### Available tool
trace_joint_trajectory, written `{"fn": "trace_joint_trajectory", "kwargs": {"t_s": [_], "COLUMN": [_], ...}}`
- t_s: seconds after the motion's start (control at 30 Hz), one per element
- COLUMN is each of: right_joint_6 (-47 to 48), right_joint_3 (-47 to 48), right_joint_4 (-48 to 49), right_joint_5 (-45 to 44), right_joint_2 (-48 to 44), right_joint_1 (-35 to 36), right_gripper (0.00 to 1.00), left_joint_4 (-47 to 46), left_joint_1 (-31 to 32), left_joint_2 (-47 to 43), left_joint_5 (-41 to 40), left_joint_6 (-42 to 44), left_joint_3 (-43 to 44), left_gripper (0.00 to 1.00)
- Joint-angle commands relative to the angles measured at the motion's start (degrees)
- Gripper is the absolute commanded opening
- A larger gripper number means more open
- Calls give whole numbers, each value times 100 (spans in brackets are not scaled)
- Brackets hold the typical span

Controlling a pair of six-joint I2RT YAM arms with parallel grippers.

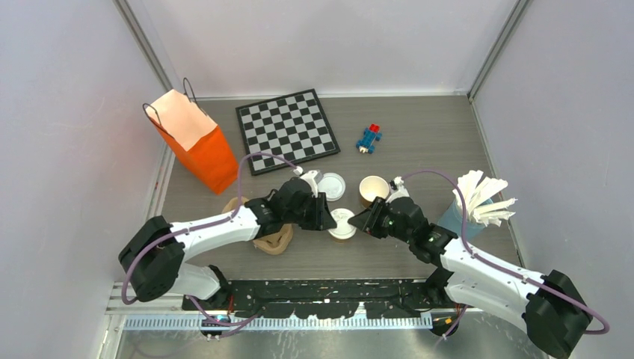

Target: Pack the takeout coffee

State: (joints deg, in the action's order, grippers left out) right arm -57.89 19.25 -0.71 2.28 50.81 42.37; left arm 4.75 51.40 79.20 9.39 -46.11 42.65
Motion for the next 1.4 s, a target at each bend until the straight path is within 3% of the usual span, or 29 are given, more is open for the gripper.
{"fn": "trace_joint_trajectory", "kwargs": {"t_s": [0.0, 0.23, 0.5, 0.77, 1.03, 1.37], "right_joint_6": [-39, 315, 1379, 2319, 2810, 3015], "right_joint_3": [-598, -216, 728, 1168, 1151, 1561], "right_joint_4": [-654, -907, -1098, -1338, -1109, -1070], "right_joint_5": [-66, -424, -31, 171, 313, 778], "right_joint_2": [561, 643, 756, 835, 567, 1410], "right_joint_1": [130, 129, 126, 116, 90, -88], "right_gripper": [29, 29, 34, 34, 34, 35], "left_joint_4": [554, -279, -779, -61, 719, 597], "left_joint_1": [464, 719, 746, 656, -190, -634], "left_joint_2": [368, 153, -443, -923, -1288, -691], "left_joint_5": [-588, -255, -7, -257, -32, 612], "left_joint_6": [162, -473, -748, -429, 174, 958], "left_joint_3": [-467, -871, -895, -447, -99, 327], "left_gripper": [34, 34, 35, 49, 60, 63]}}
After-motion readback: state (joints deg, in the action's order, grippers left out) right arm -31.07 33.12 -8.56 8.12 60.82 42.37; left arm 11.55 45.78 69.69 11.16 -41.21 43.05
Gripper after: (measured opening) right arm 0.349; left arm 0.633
